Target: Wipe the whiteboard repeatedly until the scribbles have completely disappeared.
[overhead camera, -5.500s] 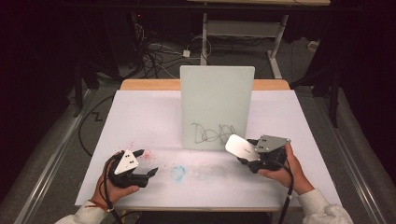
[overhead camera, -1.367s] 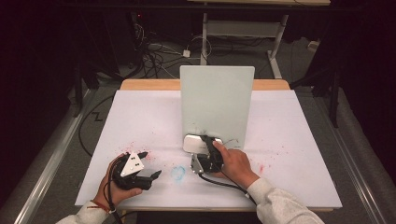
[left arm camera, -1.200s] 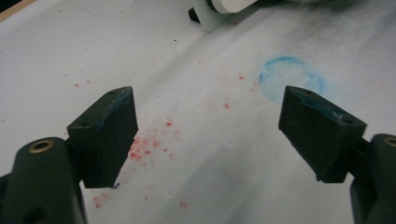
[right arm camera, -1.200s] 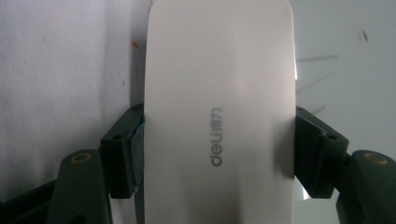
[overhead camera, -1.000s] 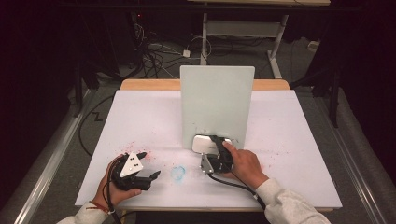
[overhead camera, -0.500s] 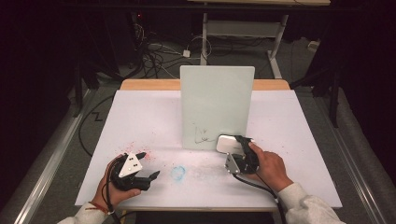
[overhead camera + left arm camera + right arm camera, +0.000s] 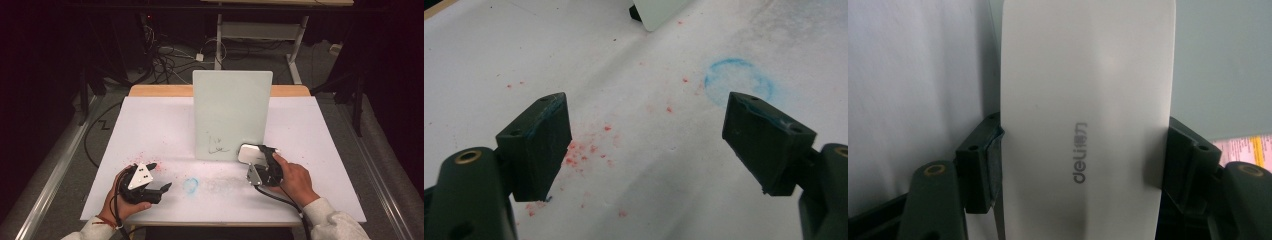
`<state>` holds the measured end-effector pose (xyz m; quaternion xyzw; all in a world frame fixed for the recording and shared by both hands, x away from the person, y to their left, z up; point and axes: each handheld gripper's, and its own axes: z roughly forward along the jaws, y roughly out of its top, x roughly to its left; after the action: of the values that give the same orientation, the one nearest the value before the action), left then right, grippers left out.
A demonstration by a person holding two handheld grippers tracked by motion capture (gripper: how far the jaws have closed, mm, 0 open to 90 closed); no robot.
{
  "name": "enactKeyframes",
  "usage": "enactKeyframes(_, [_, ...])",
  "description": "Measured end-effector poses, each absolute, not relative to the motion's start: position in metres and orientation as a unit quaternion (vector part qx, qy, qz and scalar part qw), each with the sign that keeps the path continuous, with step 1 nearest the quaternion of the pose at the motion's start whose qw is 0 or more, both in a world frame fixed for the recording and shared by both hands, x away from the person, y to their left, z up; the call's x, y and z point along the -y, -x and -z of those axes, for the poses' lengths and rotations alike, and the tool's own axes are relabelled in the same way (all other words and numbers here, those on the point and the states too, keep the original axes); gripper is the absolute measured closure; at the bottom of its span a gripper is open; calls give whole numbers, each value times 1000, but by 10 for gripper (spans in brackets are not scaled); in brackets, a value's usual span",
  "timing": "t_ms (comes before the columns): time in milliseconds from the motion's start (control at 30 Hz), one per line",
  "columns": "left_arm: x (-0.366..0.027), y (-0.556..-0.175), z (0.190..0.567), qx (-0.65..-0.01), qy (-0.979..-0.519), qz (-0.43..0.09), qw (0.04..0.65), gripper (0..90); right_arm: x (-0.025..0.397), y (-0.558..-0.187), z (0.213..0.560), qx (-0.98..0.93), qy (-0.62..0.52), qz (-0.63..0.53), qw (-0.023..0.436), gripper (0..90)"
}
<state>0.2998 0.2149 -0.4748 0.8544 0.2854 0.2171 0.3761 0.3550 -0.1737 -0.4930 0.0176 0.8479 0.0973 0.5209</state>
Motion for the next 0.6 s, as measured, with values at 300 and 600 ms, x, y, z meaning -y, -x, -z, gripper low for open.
enactKeyframes(300, [-214, -300, 475, -285, -855, -216, 376, 188, 143, -355, 494, -851, 17, -68, 520, 305])
enactKeyframes(600, [-212, -300, 475, -284, -856, -214, 376, 188, 122, -355, 496, -850, 9, -74, 522, 305])
